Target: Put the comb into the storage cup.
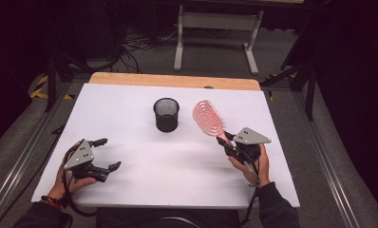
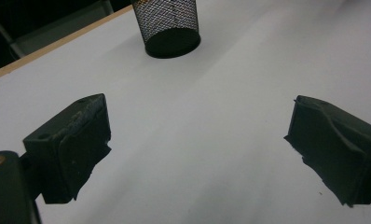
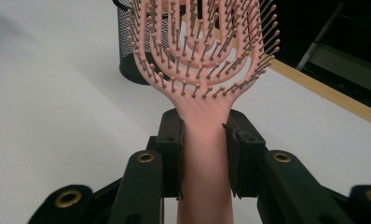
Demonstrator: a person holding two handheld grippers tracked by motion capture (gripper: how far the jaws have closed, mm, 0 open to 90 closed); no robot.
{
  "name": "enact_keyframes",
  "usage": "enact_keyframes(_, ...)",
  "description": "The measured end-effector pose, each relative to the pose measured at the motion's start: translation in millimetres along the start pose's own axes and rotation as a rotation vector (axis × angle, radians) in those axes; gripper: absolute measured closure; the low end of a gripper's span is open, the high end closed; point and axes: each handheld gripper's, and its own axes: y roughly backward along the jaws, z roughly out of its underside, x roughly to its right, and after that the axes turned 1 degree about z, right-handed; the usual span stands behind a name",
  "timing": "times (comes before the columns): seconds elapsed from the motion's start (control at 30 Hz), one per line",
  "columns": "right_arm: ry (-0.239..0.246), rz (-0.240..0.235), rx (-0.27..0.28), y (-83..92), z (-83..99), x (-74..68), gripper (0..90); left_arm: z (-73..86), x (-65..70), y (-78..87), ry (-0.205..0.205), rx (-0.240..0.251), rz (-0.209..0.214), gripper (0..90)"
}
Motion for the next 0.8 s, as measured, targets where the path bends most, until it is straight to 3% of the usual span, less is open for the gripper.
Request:
enact_keyframes(0.43, 0.003, -0.007, 0.034, -1.7, -4.7, -10.1, 69.6, -0.5, -0.2, 1.6, 0.005, 0.016, 0.003, 6.6)
enact_keyframes(0.8, 0.003, 0.005, 0.052, -5.2, -8.5, -19.1, 69.6, -2.2, -0.6, 0.8, 0.006, 0.01, -0.025, 8.2)
